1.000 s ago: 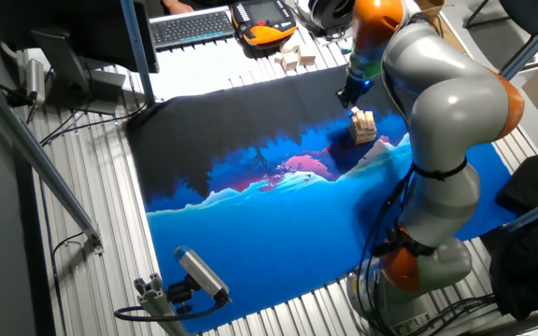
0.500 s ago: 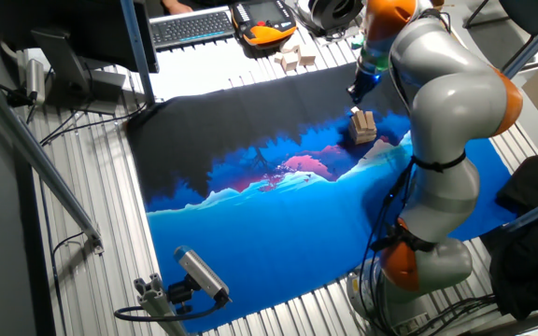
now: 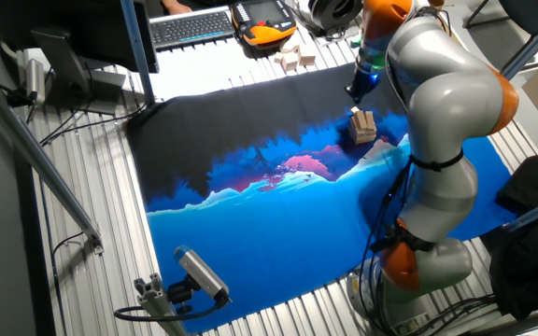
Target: Play Jenga
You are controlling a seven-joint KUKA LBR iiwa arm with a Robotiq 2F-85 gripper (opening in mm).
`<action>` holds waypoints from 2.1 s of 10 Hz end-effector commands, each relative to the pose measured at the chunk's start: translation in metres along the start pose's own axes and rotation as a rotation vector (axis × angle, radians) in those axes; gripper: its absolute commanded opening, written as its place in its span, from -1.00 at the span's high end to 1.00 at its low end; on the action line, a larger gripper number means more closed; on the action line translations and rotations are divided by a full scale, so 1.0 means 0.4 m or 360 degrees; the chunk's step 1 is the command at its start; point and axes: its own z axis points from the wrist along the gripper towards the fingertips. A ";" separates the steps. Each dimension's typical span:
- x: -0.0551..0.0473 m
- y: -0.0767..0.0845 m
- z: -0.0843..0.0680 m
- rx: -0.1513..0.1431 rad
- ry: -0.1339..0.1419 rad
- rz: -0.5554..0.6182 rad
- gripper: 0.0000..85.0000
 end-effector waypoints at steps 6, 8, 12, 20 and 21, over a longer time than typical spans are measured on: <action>-0.034 -0.055 0.023 -0.0011 -0.0043 -0.0042 0.20; -0.058 -0.077 0.037 -0.0010 -0.0058 -0.0056 0.20; -0.095 -0.122 0.072 -0.0041 -0.0075 -0.0090 0.20; -0.117 -0.167 0.144 -0.0041 -0.0092 -0.0097 0.20; -0.117 -0.163 0.137 -0.0042 -0.0072 -0.0085 0.20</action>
